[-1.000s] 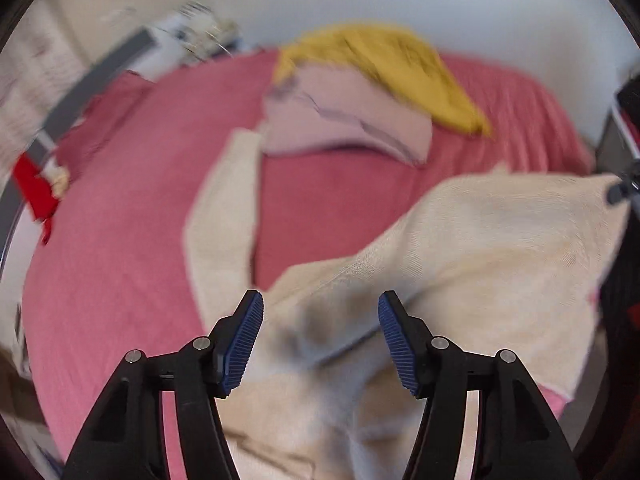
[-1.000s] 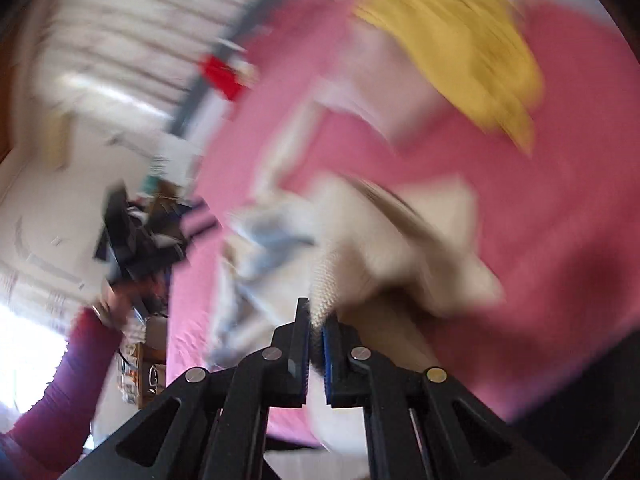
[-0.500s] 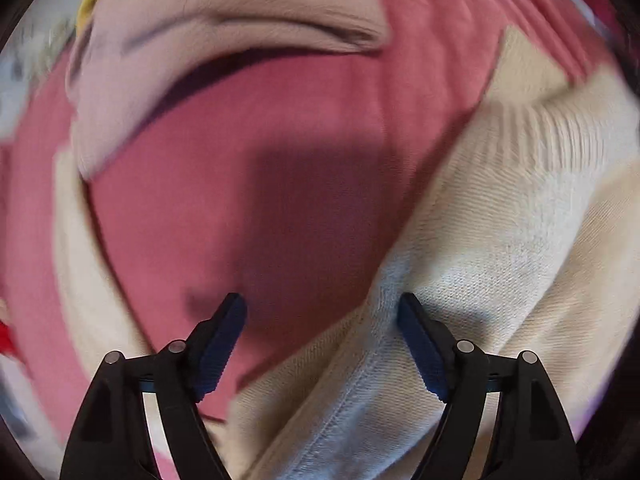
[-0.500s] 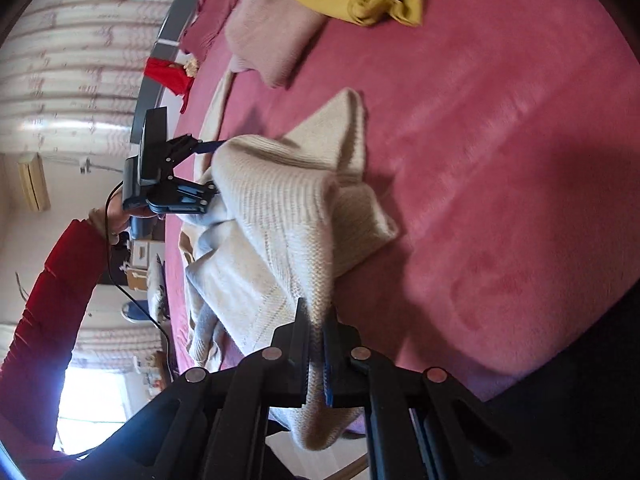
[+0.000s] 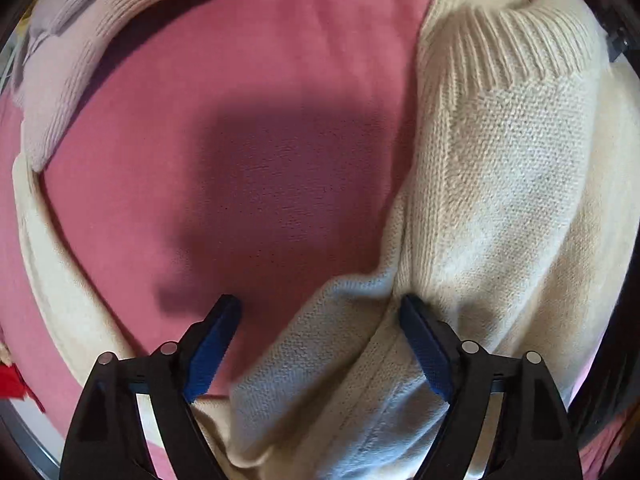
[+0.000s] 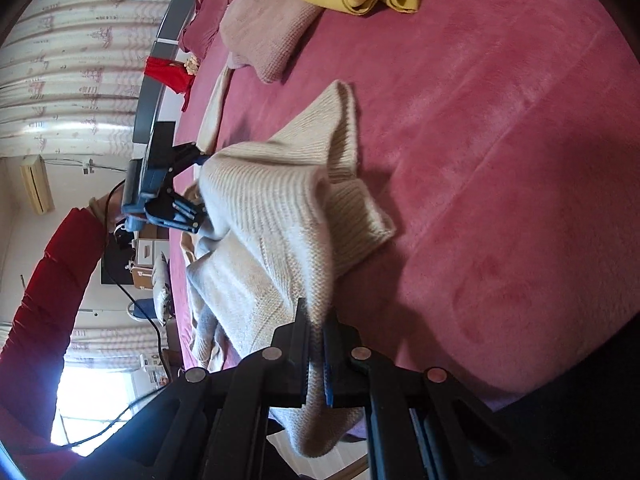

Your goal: Fold clothes

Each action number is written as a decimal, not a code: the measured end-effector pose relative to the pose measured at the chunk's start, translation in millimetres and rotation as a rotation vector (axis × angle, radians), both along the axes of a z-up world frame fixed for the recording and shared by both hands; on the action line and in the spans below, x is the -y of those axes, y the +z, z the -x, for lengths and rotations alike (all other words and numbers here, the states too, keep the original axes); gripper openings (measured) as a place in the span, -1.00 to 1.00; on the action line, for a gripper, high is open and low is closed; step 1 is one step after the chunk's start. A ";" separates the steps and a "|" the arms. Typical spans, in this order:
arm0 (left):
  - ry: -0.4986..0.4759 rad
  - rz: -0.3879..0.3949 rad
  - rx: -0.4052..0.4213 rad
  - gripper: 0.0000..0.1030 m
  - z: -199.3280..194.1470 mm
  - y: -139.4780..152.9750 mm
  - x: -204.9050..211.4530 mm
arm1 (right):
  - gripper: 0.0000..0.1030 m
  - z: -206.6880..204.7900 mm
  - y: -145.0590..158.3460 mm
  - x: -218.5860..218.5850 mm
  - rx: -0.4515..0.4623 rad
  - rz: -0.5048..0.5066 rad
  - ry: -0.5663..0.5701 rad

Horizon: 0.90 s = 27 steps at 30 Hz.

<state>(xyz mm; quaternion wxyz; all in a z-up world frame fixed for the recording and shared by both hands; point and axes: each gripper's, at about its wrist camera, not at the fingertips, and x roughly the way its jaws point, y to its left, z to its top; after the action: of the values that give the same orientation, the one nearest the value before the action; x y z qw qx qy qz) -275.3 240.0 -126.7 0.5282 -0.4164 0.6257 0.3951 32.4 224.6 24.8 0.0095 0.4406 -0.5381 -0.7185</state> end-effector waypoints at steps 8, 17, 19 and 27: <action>0.066 -0.186 -0.117 -0.86 -41.1 17.0 25.2 | -0.90 5.5 2.4 0.6 -0.006 -0.017 0.004; 0.556 -0.749 -0.136 -0.88 -23.6 142.8 100.6 | -0.91 21.4 28.2 12.8 -0.057 -0.114 0.052; 0.608 -0.848 -0.157 -0.88 -28.6 172.4 127.6 | -0.92 24.3 36.2 16.2 -0.073 -0.131 0.064; 0.724 -0.969 -0.187 -0.90 -84.0 212.4 287.2 | -0.92 46.4 59.7 44.3 -0.076 -0.265 0.217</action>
<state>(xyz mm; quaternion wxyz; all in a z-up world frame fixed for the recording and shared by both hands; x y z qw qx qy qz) -191.3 -47.1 85.7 0.4325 -0.2786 0.2374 0.8240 -13.9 180.3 84.5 0.0490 0.4661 -0.3870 -0.7941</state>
